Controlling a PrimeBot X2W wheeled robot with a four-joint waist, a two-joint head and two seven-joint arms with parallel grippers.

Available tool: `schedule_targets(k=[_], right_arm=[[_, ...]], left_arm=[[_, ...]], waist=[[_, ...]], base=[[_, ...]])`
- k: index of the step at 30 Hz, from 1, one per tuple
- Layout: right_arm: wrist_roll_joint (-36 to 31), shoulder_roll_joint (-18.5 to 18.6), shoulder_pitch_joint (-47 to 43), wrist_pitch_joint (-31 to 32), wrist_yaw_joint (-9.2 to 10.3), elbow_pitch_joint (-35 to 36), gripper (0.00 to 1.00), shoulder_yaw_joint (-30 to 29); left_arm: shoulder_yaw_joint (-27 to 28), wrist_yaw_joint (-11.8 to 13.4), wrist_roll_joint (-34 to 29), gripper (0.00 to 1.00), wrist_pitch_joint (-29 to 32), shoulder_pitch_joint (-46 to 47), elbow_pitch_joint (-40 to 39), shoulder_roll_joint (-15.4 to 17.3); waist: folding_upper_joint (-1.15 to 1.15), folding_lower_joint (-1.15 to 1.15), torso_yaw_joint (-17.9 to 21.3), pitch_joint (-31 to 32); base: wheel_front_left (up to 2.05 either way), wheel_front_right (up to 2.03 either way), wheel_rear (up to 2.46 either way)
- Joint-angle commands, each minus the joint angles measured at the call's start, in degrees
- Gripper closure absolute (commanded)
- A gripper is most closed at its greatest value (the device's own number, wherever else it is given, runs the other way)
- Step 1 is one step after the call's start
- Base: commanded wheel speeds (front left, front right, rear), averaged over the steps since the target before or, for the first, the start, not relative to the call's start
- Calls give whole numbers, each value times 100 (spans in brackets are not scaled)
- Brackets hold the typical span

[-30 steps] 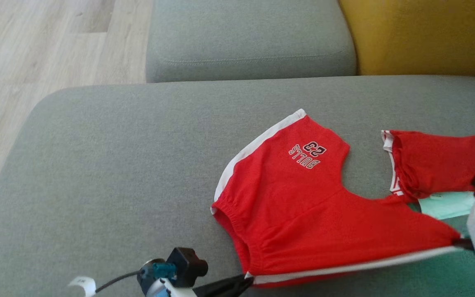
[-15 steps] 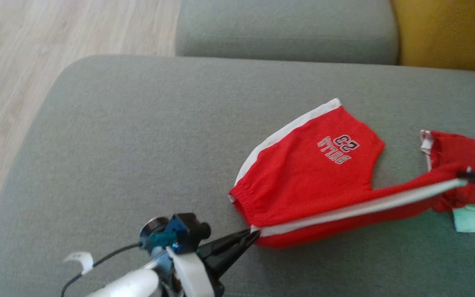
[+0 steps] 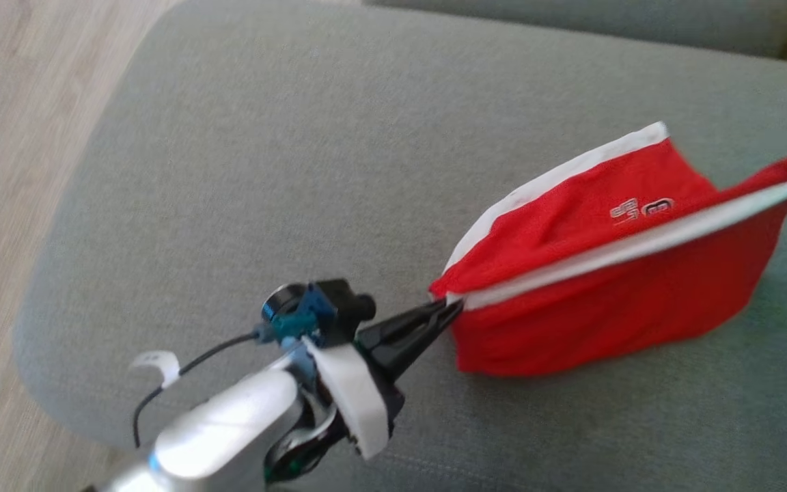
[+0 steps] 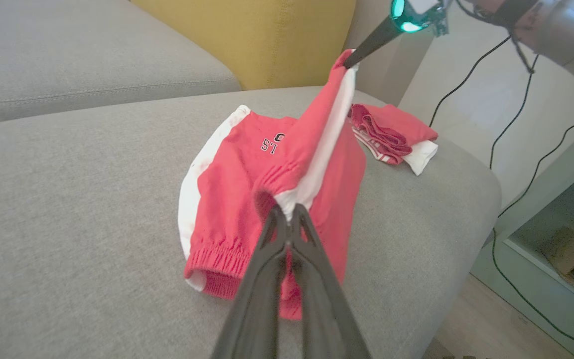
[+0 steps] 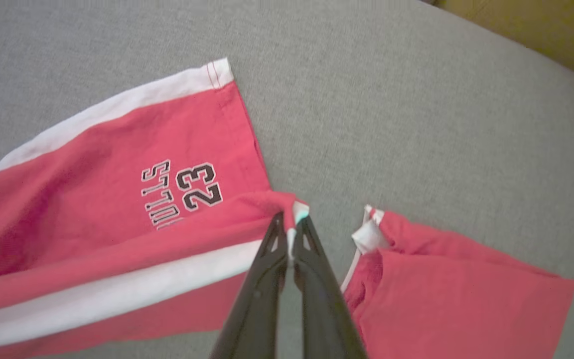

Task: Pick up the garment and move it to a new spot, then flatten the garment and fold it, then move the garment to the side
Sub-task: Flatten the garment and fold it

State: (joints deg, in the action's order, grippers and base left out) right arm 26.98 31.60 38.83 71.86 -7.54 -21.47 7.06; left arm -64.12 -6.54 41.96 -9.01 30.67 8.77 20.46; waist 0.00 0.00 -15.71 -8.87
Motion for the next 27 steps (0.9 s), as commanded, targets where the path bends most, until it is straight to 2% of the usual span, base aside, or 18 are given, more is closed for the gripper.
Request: schedule_targets(k=[1, 2, 5, 10, 21, 22, 23, 24, 26, 27], right_arm=[[-171, 38, 398, -21, 5, 100, 100, -49], [-323, -46, 612, -56, 5, -23, 100, -88], [-472, -96, 809, -86, 5, -113, 100, -45], [-847, -99, 1263, -239, 5, -403, 100, 290], [-1029, -66, 1790, -947, 5, -998, 100, 890], [-1035, -69, 1835, -1050, 5, -1054, 76, 916], [-1046, -71, 1874, -1149, 5, -1113, 0, 949], [-1071, -77, 1906, -1230, 5, -1191, 0, 967], [-1107, -107, 1959, -1461, 5, -1290, 0, 1028], [-1115, -135, 1987, -1580, 5, -1358, 0, 1025]], left_arm=[[238, -31, 37, 100, -103, 449, -4, -39], [205, -53, 71, 100, -148, 601, 168, -167], [161, -69, 87, 100, -203, 769, 342, -287], [-9, -90, 176, 100, -363, 1210, 878, -599], [-480, -93, 530, 100, -565, 1649, 1467, -816], [-506, -93, 557, 100, -572, 1670, 1501, -823], [-532, -94, 582, 100, -578, 1687, 1536, -828], [-549, -94, 619, 83, -582, 1695, 1583, -834], [-550, -94, 646, 0, -589, 1719, 1694, -847], [-530, -94, 652, 0, -592, 1724, 1753, -859]], waist=[[0, 0, -258, -335], [0, 0, -334, -478], [0, 0, -402, -633], [0, 0, -560, -1003], [0, 0, -722, -1301], [0, 0, -731, -1323], [0, 0, -737, -1340], [0, 0, -740, -1350], [0, 0, -731, -1359], [0, 0, -717, -1359]], base=[[0, 0, 0], [0, 0, 0], [0, 0, 0], [0, 0, 0], [0, 0, 0], [0, 0, 0], [0, 0, 0], [0, 0, 0], [0, 0, 0], [0, 0, 0]])
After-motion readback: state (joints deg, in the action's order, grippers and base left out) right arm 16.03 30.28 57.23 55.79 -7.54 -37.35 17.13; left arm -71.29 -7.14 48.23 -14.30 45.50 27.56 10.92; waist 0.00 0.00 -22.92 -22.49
